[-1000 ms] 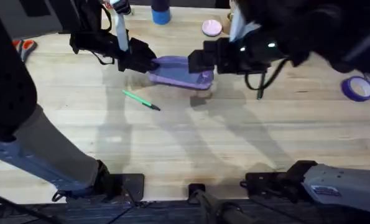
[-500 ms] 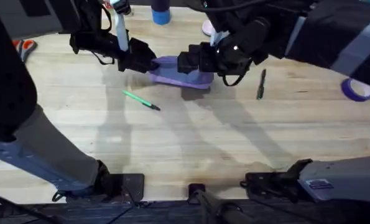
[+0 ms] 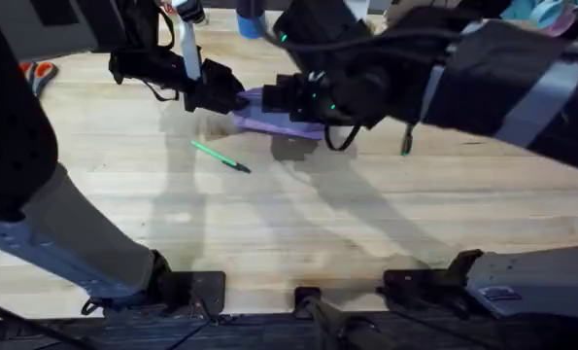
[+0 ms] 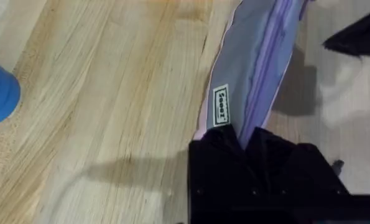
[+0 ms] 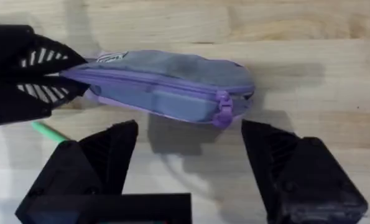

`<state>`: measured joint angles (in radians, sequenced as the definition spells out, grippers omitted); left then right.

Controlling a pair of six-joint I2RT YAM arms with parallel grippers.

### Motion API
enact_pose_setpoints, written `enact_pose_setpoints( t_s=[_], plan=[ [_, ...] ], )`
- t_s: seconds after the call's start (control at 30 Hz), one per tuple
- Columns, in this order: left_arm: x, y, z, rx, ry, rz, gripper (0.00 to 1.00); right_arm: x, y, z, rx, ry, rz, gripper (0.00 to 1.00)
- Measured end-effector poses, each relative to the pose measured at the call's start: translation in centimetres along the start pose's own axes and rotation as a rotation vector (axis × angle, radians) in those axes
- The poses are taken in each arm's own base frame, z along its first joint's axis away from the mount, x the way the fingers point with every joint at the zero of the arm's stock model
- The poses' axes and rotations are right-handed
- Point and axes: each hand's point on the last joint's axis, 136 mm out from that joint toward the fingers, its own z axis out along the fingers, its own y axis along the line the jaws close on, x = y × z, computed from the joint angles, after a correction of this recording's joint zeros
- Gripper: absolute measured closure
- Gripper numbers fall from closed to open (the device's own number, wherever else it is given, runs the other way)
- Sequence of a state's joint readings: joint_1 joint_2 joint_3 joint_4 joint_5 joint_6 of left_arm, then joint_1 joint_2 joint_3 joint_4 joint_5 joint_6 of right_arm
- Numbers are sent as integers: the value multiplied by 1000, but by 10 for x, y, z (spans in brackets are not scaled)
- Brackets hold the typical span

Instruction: Unzip the bag, pick up the pens from the table one at a time and place them inside, then zip the bag closed.

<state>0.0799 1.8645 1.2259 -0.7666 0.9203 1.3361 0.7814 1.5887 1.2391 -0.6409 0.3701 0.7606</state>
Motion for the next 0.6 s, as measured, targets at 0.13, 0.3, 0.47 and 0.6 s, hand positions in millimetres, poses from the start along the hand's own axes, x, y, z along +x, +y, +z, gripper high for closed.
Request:
enact_pose_setpoints(
  t_s=[0.13, 0.3, 0.47, 0.6],
  plan=[
    [0, 0, 0, 0, 0, 0, 958, 5, -9, 7, 49, -32, 5, 5],
    [0, 0, 0, 0, 0, 0, 958, 13, -29, 18, 112, -30, 24, 7],
    [0, 0, 0, 0, 0, 0, 958, 7, -26, 19, 100, -60, 43, 6],
    [0, 0, 0, 0, 0, 0, 958, 2, -22, 19, 83, -80, 55, 6]
  ],
)
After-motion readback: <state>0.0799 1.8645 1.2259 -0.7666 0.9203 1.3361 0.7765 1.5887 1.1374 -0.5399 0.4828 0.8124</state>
